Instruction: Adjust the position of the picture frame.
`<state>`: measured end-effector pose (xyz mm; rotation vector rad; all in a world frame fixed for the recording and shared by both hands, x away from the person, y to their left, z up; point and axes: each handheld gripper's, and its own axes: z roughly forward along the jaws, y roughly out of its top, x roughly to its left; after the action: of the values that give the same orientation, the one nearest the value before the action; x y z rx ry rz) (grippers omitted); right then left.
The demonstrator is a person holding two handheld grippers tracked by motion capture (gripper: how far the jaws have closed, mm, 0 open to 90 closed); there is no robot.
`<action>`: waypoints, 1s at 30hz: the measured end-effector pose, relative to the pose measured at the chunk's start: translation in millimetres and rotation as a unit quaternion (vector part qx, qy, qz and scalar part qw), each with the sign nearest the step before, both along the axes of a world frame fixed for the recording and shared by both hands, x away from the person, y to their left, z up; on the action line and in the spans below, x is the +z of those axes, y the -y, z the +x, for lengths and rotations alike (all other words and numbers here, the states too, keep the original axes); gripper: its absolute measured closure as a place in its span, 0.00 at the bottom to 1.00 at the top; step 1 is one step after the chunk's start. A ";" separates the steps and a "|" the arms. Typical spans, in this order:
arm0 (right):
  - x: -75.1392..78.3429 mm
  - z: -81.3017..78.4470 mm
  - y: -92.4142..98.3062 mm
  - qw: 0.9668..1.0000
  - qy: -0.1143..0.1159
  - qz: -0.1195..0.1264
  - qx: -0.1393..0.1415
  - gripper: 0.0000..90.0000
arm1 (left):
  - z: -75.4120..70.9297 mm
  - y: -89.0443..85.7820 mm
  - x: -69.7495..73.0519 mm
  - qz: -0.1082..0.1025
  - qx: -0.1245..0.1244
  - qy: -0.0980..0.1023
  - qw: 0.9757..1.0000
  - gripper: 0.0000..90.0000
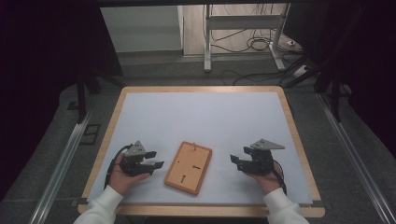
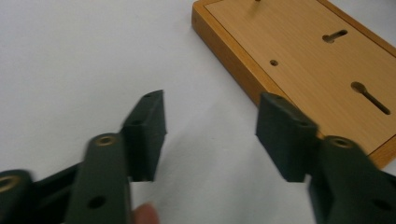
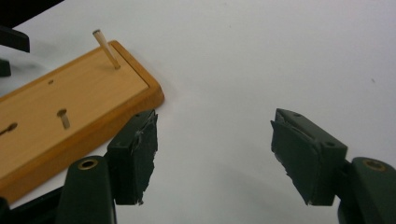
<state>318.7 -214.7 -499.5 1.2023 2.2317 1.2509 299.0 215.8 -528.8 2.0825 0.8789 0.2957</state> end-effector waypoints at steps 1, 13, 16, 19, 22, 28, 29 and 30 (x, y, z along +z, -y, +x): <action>-0.3 -4.6 3.2 1.000 -0.001 -0.002 -0.001 0.35 | -0.7 -0.5 1.9 -0.005 -0.005 -0.004 1.000 0.67; 0.5 -40.4 36.4 0.999 0.018 -0.020 -0.018 0.33 | -13.6 2.6 1.2 0.004 -0.032 -0.048 0.998 1.00; -1.5 -41.3 40.0 0.999 0.018 -0.026 -0.021 0.33 | -16.0 4.6 -0.7 0.007 -0.048 -0.058 0.997 1.00; -1.3 -39.6 39.7 0.999 0.015 -0.023 -0.020 0.34 | -18.0 8.2 -1.6 0.015 -0.056 -0.059 0.997 1.00; -0.1 -40.2 36.5 0.999 0.014 -0.026 -0.011 0.34 | -20.6 11.4 -2.6 0.021 -0.065 -0.060 0.996 1.00; 0.4 -39.2 36.1 1.000 0.012 -0.027 -0.008 0.34 | -23.3 13.7 -5.2 0.024 -0.071 -0.068 0.995 1.00; 0.4 -39.1 36.4 1.000 0.011 -0.026 -0.009 0.34 | -22.9 13.7 -5.4 0.025 -0.074 -0.068 0.995 1.00; 0.4 -39.0 36.6 1.000 0.012 -0.026 -0.009 0.34 | -22.9 14.2 -5.8 0.029 -0.077 -0.070 0.994 1.00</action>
<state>279.7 -251.4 -499.1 1.1805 2.2178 1.1854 276.1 201.6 -534.5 2.2328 0.7923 0.0949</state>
